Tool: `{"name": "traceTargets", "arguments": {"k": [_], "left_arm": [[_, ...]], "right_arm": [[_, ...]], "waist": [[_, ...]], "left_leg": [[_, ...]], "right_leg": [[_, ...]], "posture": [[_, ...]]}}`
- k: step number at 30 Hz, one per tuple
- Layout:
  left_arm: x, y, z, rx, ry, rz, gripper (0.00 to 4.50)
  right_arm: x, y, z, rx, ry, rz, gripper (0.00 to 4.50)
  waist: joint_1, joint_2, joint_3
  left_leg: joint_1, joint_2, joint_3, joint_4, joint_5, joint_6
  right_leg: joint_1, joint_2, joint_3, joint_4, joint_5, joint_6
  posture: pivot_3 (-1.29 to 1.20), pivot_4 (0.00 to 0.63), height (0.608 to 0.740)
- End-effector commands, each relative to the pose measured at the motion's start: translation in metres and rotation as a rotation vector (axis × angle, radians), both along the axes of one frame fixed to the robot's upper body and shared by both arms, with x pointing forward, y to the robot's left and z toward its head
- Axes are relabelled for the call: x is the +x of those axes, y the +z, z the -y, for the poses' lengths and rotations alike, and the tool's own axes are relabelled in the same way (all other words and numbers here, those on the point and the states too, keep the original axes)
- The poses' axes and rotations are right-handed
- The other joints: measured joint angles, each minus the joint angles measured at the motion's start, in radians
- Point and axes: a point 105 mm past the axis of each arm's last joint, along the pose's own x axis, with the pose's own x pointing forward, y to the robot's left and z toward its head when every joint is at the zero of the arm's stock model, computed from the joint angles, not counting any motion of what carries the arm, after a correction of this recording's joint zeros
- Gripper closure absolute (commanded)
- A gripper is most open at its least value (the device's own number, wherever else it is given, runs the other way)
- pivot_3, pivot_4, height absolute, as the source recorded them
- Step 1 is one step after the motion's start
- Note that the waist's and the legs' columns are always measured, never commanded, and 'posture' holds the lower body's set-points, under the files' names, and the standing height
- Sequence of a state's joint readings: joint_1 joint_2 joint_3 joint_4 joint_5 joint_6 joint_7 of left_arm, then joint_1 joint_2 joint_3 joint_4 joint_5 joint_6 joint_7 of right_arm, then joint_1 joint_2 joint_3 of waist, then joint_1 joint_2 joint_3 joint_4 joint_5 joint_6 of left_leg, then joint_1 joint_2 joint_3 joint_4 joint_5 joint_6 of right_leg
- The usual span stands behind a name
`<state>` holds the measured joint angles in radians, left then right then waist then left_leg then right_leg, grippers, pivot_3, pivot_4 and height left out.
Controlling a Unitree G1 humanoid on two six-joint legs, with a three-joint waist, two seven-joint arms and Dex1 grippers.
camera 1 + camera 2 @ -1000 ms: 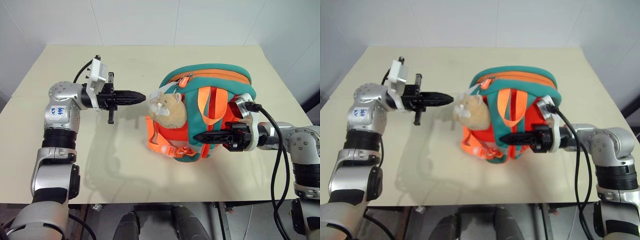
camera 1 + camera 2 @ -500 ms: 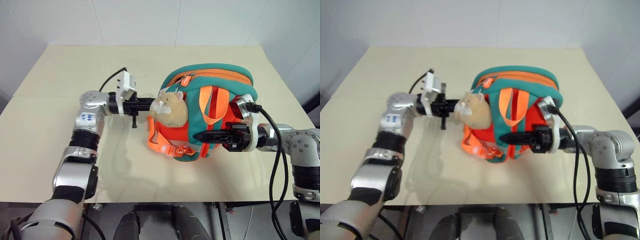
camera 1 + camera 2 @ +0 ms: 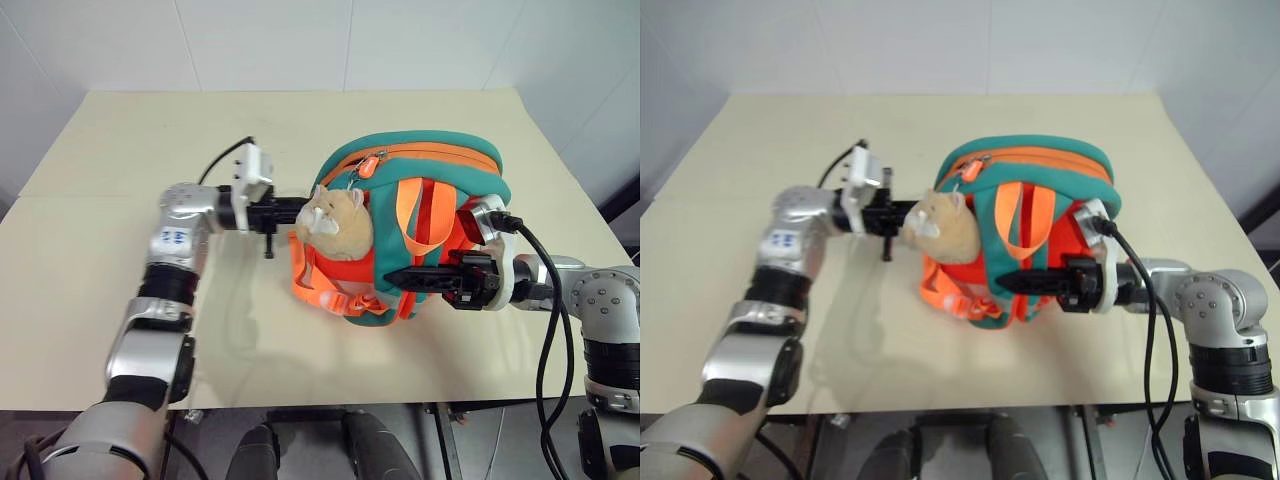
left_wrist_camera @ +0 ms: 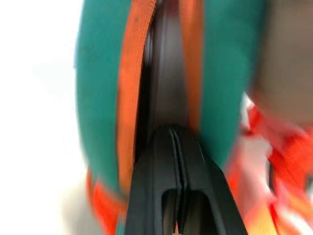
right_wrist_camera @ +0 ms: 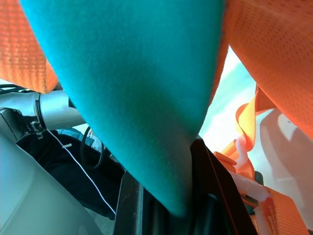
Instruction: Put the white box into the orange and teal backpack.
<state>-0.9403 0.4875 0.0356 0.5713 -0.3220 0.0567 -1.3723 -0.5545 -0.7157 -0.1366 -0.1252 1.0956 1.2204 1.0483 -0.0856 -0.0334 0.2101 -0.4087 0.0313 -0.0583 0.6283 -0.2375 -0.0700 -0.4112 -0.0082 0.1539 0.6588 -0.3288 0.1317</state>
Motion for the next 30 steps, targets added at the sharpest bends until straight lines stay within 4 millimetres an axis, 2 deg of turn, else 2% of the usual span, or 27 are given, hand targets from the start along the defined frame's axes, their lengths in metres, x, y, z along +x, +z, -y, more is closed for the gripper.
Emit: {"name": "traceTargets", "arguments": {"k": [1,6,10,13,20,25,26,30], "left_arm": [[-0.011,0.014,-0.011,-0.011,-0.012,0.046,4.46],[-0.021,0.024,-0.032,0.005,0.040,0.069,4.46],[-0.027,0.033,-0.030,-0.039,0.036,0.056,4.46],[-0.036,0.033,-0.023,-0.043,0.020,0.012,3.94],[-0.055,0.031,-0.015,-0.067,-0.026,-0.047,1.84],[-0.058,0.030,-0.005,-0.083,-0.036,-0.026,0.17],[-0.057,0.029,-0.003,-0.088,-0.036,-0.028,0.03],[-0.057,0.021,0.015,-0.098,-0.071,-0.047,0.03]], "right_arm": [[-0.003,0.007,-0.001,0.024,0.019,0.035,4.47],[-0.001,0.006,-0.005,0.031,0.038,0.032,4.47],[0.000,0.006,-0.006,0.032,0.045,0.031,4.47],[0.000,0.005,-0.005,0.028,0.046,0.030,4.47],[0.001,0.004,-0.002,0.021,0.041,0.027,4.47],[0.002,0.004,-0.003,0.020,0.043,0.027,4.47],[0.002,0.004,-0.003,0.021,0.044,0.027,4.47],[0.002,0.004,-0.004,0.023,0.046,0.026,4.47]], "waist": [[0.005,0.000,0.000],[0.009,0.000,0.000],[0.008,0.000,0.000],[0.006,0.000,0.000],[0.003,0.000,0.000],[0.005,0.000,0.000],[0.004,0.000,0.000],[0.005,0.000,0.000]], "left_leg": [[0.000,0.000,0.000,0.001,0.000,0.000],[0.000,-0.001,0.000,0.003,0.000,0.000],[0.000,-0.001,-0.001,0.002,0.000,0.000],[0.000,-0.001,-0.001,0.002,0.000,0.000],[0.000,0.000,-0.001,0.001,0.000,0.000],[0.000,-0.001,-0.001,0.002,0.000,0.000],[0.000,-0.001,-0.001,0.002,0.000,0.000],[0.001,-0.001,0.000,0.002,0.000,0.000]], "right_leg": [[0.000,0.000,0.000,0.000,0.000,0.000],[0.002,-0.002,0.000,-0.001,0.000,0.001],[0.002,-0.001,-0.001,-0.001,0.000,0.001],[0.002,-0.001,0.000,-0.001,0.000,0.001],[0.002,-0.001,0.000,-0.001,0.000,0.001],[0.003,-0.001,0.000,-0.001,0.000,0.001],[0.003,-0.001,0.000,-0.001,0.000,0.001],[0.003,-0.001,0.000,-0.002,0.000,0.001]], "posture": [[0.00,0.150,0.740],[0.00,0.150,0.740],[0.00,0.150,0.740],[0.00,0.150,0.740],[0.00,0.150,0.740],[0.00,0.150,0.740],[0.00,0.150,0.740],[0.00,0.150,0.740]]}}
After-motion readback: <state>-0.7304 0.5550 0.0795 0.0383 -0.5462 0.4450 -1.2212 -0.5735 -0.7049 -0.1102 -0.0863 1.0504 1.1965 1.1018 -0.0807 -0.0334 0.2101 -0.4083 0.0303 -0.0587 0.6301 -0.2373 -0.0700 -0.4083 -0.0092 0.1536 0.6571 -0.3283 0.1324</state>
